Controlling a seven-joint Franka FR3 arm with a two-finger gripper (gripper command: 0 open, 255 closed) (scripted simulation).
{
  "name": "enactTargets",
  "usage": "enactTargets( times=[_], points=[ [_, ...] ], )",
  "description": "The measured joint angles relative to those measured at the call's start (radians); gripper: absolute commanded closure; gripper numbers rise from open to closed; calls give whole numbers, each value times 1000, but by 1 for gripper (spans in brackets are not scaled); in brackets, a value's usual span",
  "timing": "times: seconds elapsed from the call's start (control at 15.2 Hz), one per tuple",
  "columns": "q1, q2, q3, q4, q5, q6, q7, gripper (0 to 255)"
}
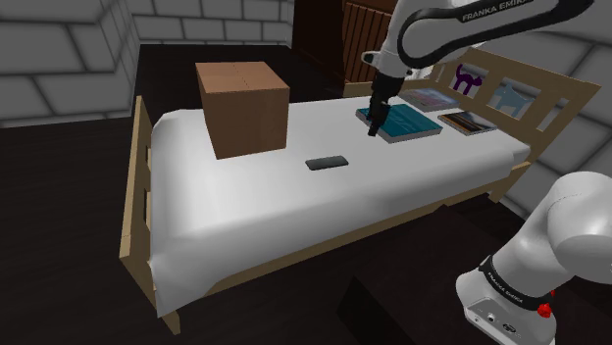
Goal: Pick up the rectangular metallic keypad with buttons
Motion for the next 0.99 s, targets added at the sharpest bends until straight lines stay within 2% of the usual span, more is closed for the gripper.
enactTargets(
  times=[0.26, 0.66, 0.99],
  points=[
    [39, 141, 2, 39, 42, 93, -137, 0],
    [71, 342, 31, 131, 102, 183, -344, 0],
    [75, 424, 48, 150, 124, 241, -407, 0]
  ],
)
